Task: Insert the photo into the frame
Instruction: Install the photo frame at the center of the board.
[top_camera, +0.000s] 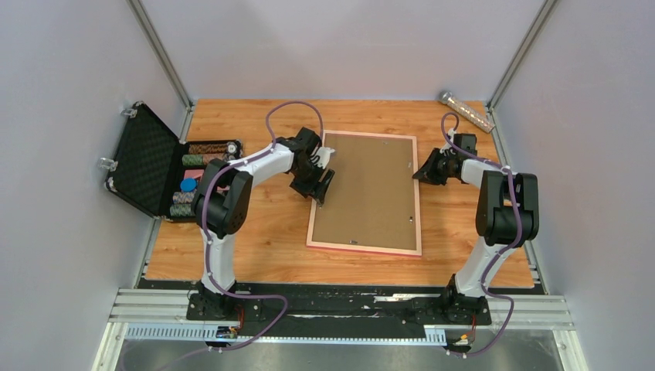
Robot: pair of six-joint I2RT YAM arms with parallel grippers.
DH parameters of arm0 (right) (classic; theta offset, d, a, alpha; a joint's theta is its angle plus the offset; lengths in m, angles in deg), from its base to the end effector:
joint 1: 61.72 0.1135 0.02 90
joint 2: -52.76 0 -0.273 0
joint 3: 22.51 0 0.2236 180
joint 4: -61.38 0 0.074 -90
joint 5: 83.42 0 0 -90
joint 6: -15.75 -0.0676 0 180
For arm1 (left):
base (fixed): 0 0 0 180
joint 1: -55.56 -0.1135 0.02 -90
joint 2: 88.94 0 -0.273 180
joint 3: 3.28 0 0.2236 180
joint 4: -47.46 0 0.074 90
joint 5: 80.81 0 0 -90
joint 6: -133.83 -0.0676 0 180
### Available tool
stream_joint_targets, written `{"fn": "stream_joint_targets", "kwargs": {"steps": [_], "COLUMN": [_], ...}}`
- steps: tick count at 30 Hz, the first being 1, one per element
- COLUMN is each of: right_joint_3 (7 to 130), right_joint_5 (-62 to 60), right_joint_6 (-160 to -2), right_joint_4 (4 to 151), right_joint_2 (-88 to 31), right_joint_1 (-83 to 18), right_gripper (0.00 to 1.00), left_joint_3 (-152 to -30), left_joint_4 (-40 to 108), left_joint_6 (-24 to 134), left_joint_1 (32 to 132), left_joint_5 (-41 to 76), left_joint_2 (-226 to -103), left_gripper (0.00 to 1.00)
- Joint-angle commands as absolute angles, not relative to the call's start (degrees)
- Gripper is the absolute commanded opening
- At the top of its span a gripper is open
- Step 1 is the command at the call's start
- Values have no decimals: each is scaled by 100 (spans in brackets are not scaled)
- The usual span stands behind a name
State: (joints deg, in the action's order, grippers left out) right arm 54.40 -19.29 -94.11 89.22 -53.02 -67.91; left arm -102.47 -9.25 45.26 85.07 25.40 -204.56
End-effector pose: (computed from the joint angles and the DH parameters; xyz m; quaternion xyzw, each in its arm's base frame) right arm 0.3651 -0.0099 0.1556 0.1480 0.9242 0.2462 0.2517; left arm 0.3326 -0.2099 0.1635 0.2576 0.9450 -0.1731 0.1027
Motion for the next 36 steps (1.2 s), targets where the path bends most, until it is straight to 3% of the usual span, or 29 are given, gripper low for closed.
{"fn": "stream_joint_targets", "kwargs": {"steps": [1, 20, 36], "right_joint_3": [5493, 5520, 5511], "right_joint_5": [-2218, -2286, -2251], "right_joint_6": [-9537, -9525, -9525], "right_joint_4": [8636, 8640, 8636], "right_joint_2": [-5374, -5446, -5431], "right_joint_1": [-6840, -6848, -6892], "right_gripper": [0, 0, 0], "left_joint_3": [-10297, -10104, -9885], "left_joint_4": [-706, -523, -691], "left_joint_6": [4709, 4714, 4396], "left_joint_1": [8567, 8770, 8772], "left_joint_5": [2426, 1622, 1688], "left_joint_2": [-20397, -20284, -20039], "left_gripper": [73, 68, 65]}}
